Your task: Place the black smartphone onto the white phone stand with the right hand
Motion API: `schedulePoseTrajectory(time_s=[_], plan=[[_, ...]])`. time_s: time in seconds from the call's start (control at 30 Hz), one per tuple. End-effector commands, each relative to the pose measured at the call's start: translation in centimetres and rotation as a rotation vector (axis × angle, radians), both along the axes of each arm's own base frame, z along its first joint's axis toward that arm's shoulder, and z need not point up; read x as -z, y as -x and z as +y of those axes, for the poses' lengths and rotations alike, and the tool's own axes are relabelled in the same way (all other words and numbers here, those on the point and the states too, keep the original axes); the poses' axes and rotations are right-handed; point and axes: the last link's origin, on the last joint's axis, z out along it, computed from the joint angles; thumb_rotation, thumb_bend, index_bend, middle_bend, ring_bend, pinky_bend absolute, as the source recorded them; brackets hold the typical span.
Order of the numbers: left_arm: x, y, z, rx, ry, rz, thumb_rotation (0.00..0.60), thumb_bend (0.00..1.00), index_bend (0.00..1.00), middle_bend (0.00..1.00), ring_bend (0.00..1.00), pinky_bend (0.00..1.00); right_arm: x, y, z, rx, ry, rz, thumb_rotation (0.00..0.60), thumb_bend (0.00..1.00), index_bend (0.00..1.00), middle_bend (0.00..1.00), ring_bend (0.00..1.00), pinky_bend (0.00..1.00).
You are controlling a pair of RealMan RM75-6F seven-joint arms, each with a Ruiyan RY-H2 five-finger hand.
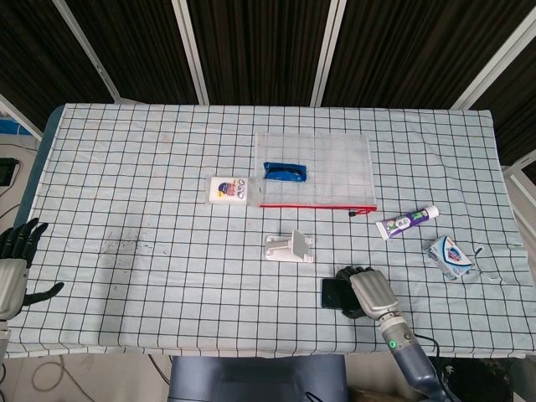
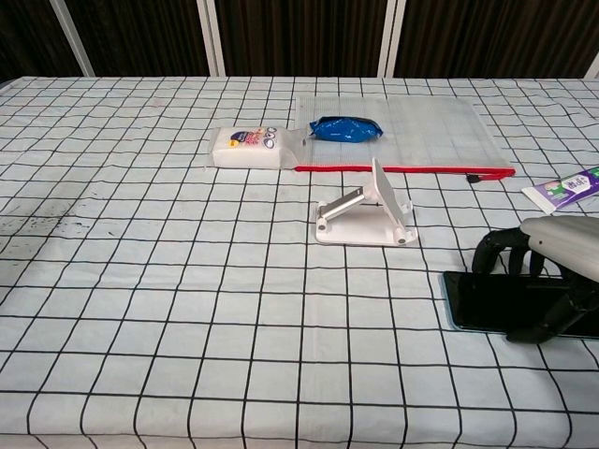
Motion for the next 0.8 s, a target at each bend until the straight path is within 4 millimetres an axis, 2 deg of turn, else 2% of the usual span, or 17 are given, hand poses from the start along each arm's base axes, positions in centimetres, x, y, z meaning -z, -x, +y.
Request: schedulePoseTrajectory(time_s=[0.03, 0.27, 0.43, 0.7, 0.8], plan=[[0.0, 0.0, 0.0, 0.000, 0.000, 0.000, 0.600, 0.00, 0.00, 0.00, 0.00, 0.00, -0.1, -0.1, 0.0, -0.006, 0.005, -0.013, 0.600, 0.31, 0.58, 0.58, 0.52, 0.51], [0.0, 0.0, 0.0, -0.001, 0.002, -0.005, 0.600, 0.00, 0.00, 0.00, 0.00, 0.00, -1.1, -0.7, -0.3, -0.018, 0.030, -0.071, 0.600, 0.32, 0.58, 0.58, 0.52, 0.51], [0.0, 0.0, 0.0, -0.004, 0.001, -0.010, 0.600, 0.00, 0.00, 0.00, 0.00, 0.00, -2.9, -1.7, -1.5, -0.020, 0.085, -0.169, 0.600, 0.32, 0.58, 0.58, 0.52, 0.51], [0.0, 0.0, 0.0, -0.009, 0.002, -0.015, 0.600, 0.00, 0.00, 0.00, 0.00, 0.00, -6.1, -3.3, -4.8, 0.039, 0.182, -0.453, 0.600, 0.32, 0.58, 0.57, 0.51, 0.50], [0.0, -0.1, 0.0, -0.007, -0.001, -0.020, 0.600, 0.00, 0.00, 0.00, 0.00, 0.00, -6.8, -4.1, -6.4, 0.097, 0.214, -0.634, 0.600, 0.32, 0.58, 0.56, 0.50, 0.50]])
